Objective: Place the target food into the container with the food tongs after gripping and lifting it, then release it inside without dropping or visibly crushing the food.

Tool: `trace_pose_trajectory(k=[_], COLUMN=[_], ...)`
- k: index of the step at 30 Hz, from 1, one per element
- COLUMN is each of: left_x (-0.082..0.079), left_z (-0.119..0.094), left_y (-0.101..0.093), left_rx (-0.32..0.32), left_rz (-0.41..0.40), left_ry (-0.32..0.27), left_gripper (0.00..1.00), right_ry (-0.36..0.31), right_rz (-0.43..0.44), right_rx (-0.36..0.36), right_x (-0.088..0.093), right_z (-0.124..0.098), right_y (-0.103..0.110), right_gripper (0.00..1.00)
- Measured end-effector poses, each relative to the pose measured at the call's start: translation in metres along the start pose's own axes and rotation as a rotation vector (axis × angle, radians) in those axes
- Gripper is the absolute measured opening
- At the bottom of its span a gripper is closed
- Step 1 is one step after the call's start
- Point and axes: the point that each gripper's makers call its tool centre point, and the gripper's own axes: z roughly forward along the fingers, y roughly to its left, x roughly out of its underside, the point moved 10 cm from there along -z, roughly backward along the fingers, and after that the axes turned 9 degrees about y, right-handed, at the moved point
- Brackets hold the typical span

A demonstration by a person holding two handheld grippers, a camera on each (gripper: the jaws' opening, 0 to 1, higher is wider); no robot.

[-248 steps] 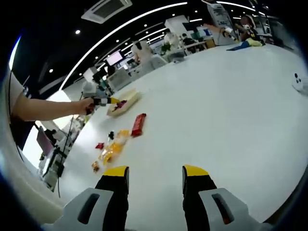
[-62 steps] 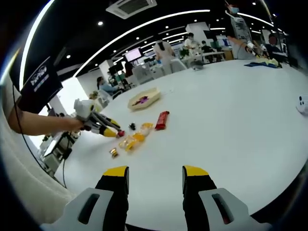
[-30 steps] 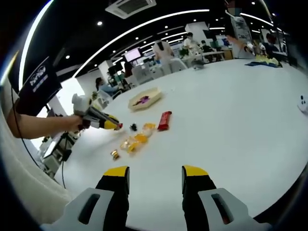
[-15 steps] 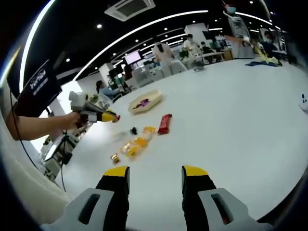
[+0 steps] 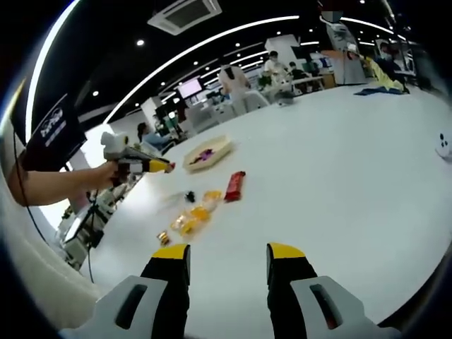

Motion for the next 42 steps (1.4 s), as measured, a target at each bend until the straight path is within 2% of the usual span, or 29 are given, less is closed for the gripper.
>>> trace_pose_trajectory(k=[13,42], left_x=[-0.015,-0.035], left_z=[0.011,0.028], left_y=[0.01,0.058], left_rx=[-0.02,-0.111], left_rz=[-0.021,-0.093], left_ry=[-0.024,-0.045], left_gripper=[0.18,0.18], right_ry=[0.003,0.028], right_rz=[0.009,0.033], right_rx=[0.004,0.012], right_x=[-0.002,-0.005], right_z=[0.002,0.009], right_y=[-0.004,-0.012], right_gripper=[0.44,0.44])
